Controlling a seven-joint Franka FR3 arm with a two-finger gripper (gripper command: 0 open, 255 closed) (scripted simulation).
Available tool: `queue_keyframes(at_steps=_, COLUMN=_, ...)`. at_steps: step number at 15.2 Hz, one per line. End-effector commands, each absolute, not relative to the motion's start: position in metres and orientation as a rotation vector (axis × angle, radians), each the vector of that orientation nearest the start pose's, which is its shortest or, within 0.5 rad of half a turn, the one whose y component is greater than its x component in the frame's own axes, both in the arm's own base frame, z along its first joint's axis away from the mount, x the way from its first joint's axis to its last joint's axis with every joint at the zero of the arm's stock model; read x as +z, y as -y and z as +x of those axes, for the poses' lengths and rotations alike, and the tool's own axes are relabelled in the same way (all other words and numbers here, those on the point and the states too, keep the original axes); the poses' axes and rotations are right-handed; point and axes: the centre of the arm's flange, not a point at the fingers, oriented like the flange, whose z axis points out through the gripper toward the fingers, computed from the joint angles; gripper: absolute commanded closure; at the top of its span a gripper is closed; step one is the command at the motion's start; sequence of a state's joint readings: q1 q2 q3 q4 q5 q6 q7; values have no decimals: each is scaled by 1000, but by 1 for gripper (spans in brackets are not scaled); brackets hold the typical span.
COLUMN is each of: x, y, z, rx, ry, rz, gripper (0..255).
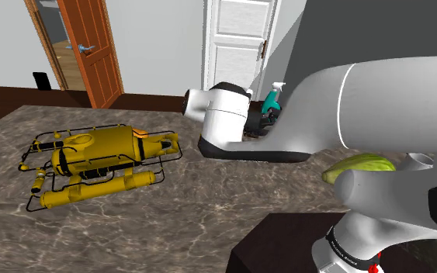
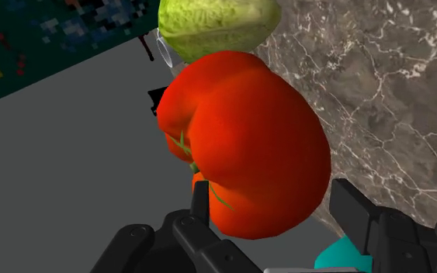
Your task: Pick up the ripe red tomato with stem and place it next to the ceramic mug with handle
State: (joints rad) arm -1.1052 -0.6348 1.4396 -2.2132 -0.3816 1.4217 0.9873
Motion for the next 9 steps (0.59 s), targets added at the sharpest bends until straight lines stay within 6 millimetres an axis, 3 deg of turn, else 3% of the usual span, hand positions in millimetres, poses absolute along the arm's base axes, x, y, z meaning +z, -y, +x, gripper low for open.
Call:
queue_keyframes(at_steps=1, x=408, y=-101, z=396, rx=34, ry=795, rz=1764, gripper=255)
queue_keyframes(at_steps=9, x=408, y=-7, z=349, rx=34, ry=795, rz=1764, gripper=255)
